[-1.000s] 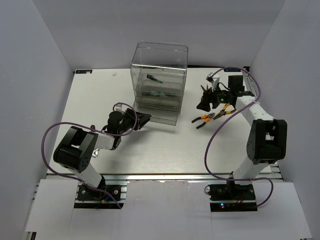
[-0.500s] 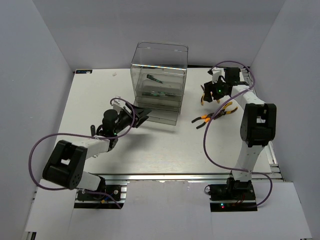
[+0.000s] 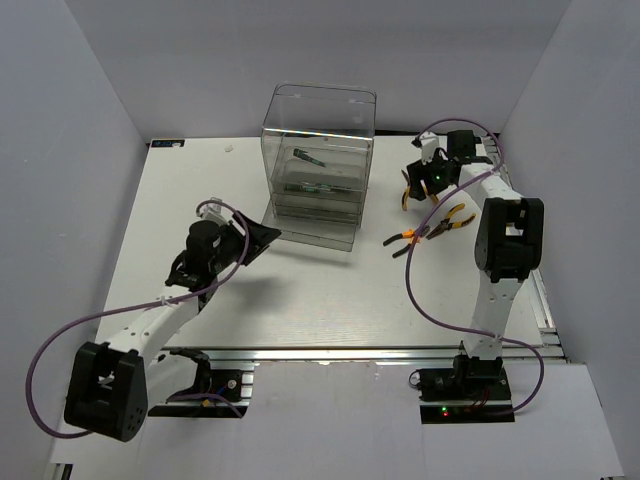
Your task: Sort the tools into containers
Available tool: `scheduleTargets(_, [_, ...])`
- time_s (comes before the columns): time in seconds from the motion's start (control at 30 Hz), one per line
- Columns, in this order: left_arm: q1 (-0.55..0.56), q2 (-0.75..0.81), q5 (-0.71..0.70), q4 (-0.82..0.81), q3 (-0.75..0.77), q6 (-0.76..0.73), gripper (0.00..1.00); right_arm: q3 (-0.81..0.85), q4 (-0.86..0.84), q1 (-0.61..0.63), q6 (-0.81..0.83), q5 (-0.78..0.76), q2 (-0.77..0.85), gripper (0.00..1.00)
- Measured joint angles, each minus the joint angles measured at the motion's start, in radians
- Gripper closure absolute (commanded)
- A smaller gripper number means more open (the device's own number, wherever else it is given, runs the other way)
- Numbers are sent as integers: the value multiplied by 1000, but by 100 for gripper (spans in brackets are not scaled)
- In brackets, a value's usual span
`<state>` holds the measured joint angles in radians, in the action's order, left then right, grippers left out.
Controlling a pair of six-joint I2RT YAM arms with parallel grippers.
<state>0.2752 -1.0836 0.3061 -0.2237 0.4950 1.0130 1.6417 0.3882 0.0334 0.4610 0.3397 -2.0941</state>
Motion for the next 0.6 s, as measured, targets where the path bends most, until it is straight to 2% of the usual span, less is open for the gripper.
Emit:
scheduleTargets(0.13, [-47, 45, -112, 257, 48, -93, 29, -8, 1, 0, 23, 2, 0, 27])
scheduleTargets(0.27, [-83, 90, -202, 436, 82, -161, 29, 5, 4, -3, 52, -28, -6, 26])
scheduleTargets(0.43, [-92, 117, -250, 542, 89, -175, 29, 136, 6, -15, 113, -66, -100, 26])
scheduleTargets(0.6, [-93, 157, -274, 601, 85, -153, 29, 237, 37, -41, 178, -69, -203, 30])
